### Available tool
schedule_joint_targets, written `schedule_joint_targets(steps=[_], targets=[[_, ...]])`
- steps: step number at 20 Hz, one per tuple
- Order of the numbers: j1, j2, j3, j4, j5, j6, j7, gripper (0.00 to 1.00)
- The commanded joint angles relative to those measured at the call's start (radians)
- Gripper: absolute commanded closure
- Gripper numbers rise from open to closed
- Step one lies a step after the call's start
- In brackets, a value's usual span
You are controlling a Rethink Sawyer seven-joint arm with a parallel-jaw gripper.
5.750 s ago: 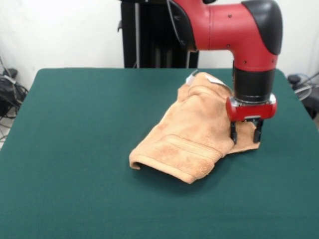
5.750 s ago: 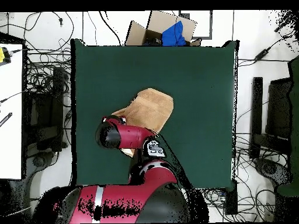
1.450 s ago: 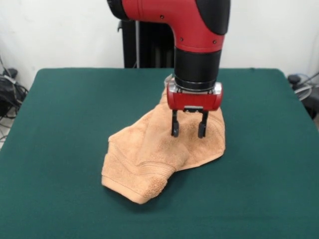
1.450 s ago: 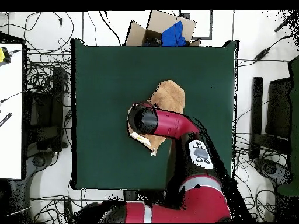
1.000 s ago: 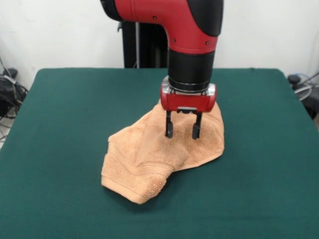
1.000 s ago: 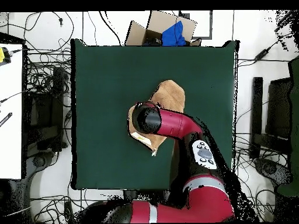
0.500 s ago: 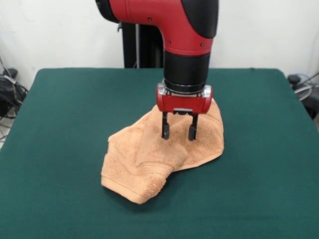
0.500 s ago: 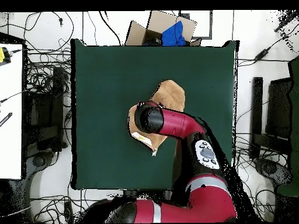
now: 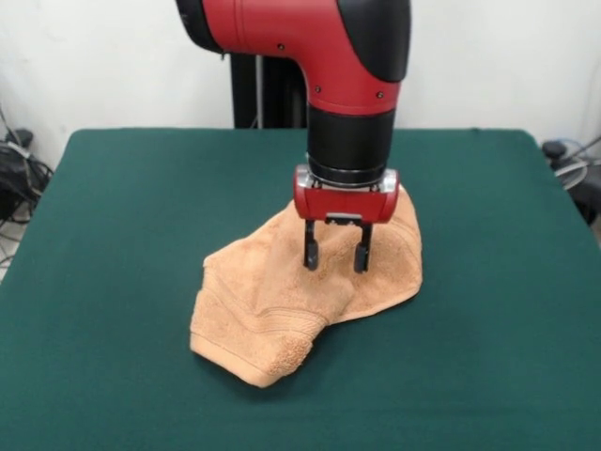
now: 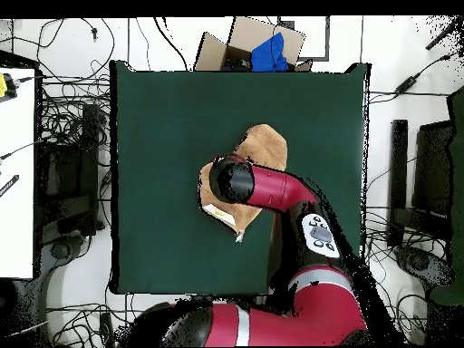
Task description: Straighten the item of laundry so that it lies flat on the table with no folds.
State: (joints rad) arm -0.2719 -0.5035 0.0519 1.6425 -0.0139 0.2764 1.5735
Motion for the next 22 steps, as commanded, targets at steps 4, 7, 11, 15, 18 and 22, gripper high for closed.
schedule_joint_targets(steps=[4, 7, 11, 15, 18, 22], targets=[[0.007, 0.030, 0.015, -0.080, -0.016, 0.156, 0.078, 0.00], [0.005, 0.029, 0.017, -0.089, -0.018, 0.169, 0.079, 0.00], [0.003, 0.025, 0.018, -0.099, -0.018, 0.182, 0.084, 0.00], [-0.005, 0.040, 0.025, -0.124, -0.021, 0.189, 0.075, 0.00], [-0.016, 0.058, 0.031, -0.151, -0.025, 0.193, 0.061, 0.00], [-0.021, 0.070, 0.033, -0.179, -0.026, 0.207, 0.054, 0.00]])
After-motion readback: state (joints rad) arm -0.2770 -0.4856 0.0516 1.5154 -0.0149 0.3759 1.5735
